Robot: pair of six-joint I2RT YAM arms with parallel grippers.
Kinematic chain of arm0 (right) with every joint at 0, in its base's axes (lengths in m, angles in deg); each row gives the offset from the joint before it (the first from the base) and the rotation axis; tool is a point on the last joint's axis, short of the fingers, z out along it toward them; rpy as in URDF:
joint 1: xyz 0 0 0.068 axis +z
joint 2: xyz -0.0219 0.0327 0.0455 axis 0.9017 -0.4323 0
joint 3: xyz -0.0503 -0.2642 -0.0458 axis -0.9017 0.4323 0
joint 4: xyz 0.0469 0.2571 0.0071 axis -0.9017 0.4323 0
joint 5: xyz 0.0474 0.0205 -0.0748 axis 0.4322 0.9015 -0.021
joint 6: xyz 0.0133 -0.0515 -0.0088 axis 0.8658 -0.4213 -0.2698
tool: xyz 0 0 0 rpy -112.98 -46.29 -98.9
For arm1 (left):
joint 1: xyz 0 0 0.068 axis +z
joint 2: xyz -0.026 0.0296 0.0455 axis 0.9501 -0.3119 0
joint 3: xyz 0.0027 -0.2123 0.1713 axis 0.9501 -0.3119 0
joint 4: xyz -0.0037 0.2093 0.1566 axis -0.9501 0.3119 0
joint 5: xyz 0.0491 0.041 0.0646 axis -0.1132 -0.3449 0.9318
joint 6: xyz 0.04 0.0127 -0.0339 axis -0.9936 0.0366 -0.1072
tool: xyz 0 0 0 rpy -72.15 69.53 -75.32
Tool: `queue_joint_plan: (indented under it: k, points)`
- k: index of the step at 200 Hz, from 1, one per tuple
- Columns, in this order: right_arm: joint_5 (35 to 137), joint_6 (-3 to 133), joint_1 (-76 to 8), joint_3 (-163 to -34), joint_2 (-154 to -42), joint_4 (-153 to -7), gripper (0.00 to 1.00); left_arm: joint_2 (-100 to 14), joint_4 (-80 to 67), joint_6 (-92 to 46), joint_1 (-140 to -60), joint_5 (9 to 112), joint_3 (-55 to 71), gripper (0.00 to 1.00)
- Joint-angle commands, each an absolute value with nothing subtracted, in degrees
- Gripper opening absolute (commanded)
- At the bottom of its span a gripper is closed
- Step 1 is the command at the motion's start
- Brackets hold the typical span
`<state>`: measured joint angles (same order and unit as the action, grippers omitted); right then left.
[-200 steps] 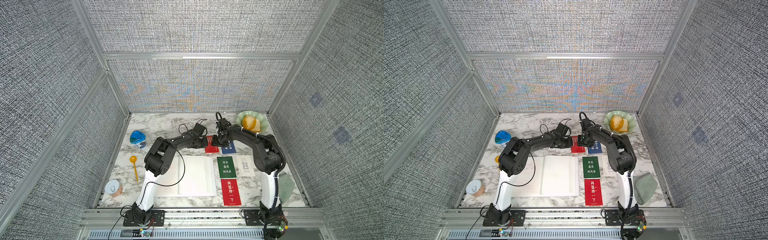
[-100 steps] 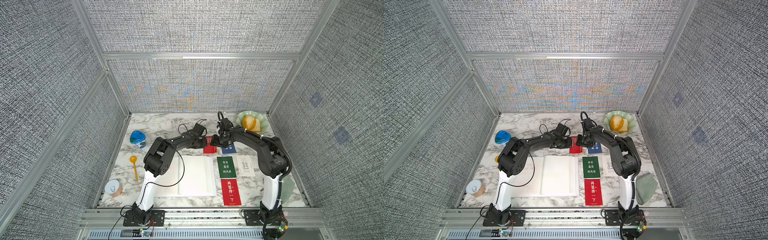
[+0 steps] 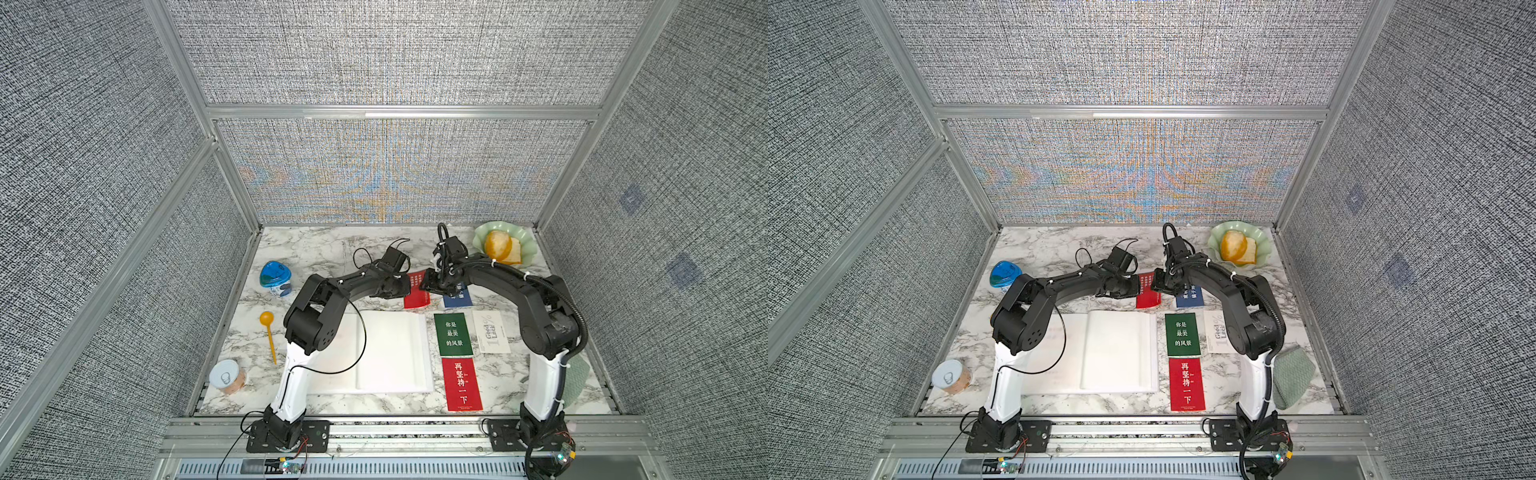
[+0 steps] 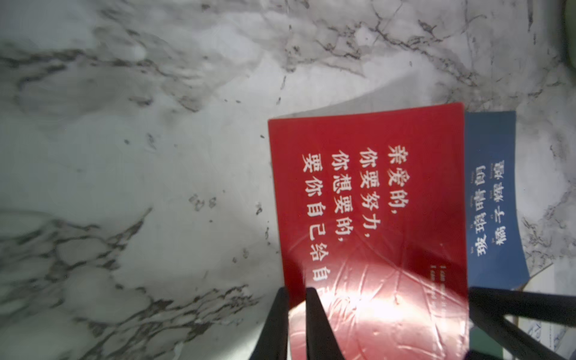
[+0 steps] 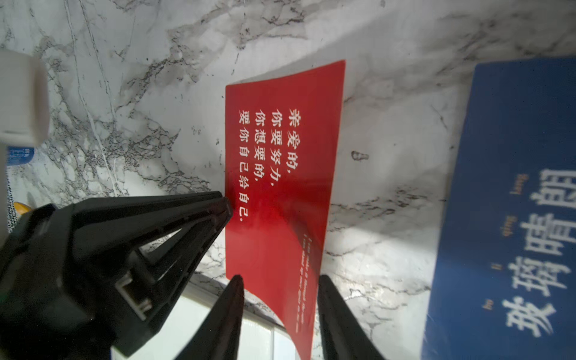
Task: Place the photos into the photo albums
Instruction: Pick up the photo at the center of the board.
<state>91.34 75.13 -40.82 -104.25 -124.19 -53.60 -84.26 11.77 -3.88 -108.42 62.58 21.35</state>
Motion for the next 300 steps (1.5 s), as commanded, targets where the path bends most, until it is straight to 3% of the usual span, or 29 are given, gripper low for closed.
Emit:
queue_joint_plan:
  k: [1, 72, 182, 212, 255, 300]
  points:
    - [93.53, 75.66, -40.82, -104.32, -123.82, -54.98, 0.39, -83.14, 11.88, -4.69, -108.13, 60.70, 20.83, 0.14]
    - [97.91, 76.76, -40.75, -103.62, -123.73, -58.13, 0.26, -82.47, 11.08, -4.97, -107.34, 59.40, 20.20, 0.13]
    - [102.47, 79.12, -39.95, -106.20, -128.47, -61.53, 0.15, -80.39, 9.29, -4.75, -106.30, 57.64, 18.04, 0.12]
    - [102.73, 79.67, -39.38, -107.19, -129.38, -62.00, 0.00, -80.57, 9.21, -4.74, -106.10, 57.06, 17.95, 0.12]
    - [102.22, 79.10, -39.37, -106.52, -128.41, -62.09, 0.00, -78.23, 10.53, -5.37, -105.89, 57.98, 18.00, 0.12]
    - [102.15, 78.05, -40.64, -104.85, -125.62, -62.20, 0.00, -73.82, 13.46, -7.31, -104.58, 59.29, 17.87, 0.25]
